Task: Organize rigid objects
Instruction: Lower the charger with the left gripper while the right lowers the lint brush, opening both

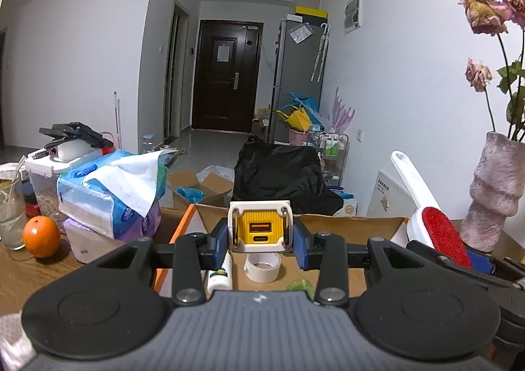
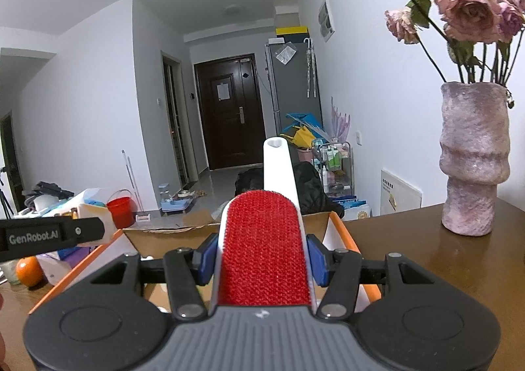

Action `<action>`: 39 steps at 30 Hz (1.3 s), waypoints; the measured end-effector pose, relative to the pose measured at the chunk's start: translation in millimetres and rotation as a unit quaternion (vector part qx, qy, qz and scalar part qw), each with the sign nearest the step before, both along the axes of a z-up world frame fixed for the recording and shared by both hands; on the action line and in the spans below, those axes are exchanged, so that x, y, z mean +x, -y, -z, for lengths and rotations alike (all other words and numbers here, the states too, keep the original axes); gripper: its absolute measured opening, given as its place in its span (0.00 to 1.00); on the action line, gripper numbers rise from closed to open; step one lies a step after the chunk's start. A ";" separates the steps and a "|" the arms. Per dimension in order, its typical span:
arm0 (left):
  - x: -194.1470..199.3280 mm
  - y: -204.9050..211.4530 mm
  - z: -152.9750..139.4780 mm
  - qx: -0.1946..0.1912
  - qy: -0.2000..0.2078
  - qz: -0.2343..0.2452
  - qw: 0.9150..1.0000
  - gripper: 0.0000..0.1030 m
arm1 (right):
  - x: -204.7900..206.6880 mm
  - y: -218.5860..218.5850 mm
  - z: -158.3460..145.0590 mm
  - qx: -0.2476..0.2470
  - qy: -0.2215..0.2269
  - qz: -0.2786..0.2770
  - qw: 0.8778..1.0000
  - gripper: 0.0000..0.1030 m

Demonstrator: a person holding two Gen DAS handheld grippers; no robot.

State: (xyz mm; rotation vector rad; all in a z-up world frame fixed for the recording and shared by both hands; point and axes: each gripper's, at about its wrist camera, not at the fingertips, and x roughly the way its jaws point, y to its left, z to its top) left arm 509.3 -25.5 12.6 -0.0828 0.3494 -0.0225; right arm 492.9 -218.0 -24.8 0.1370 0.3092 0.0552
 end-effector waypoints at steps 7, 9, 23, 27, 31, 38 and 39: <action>16.0 -0.2 5.2 0.010 -0.002 -0.004 1.000 0.38 | 19.0 -2.7 5.0 -0.008 -0.006 0.001 1.000 0.53; 20.0 0.2 7.0 0.015 -0.003 -0.006 1.000 0.38 | 23.4 -3.7 6.7 -0.010 -0.008 0.001 1.000 0.53; 37.3 -4.4 20.2 0.023 -0.032 0.010 0.999 0.58 | 45.1 -2.3 16.8 -0.022 -0.053 0.004 0.998 0.54; 31.5 -2.8 21.0 0.057 -0.023 -0.019 0.998 0.87 | 43.2 -0.6 17.6 -0.030 -0.059 0.018 0.998 0.69; 29.4 -9.1 20.2 0.047 -0.022 -0.030 0.998 1.00 | 37.5 6.1 14.2 -0.027 -0.050 0.028 0.998 0.87; 27.9 -17.3 17.8 0.041 -0.021 -0.036 0.998 1.00 | 33.2 14.4 10.4 -0.019 -0.047 0.035 0.998 1.00; 26.9 -17.6 17.4 0.041 -0.021 -0.035 0.998 1.00 | 32.0 15.3 10.2 -0.019 -0.046 0.034 0.998 1.00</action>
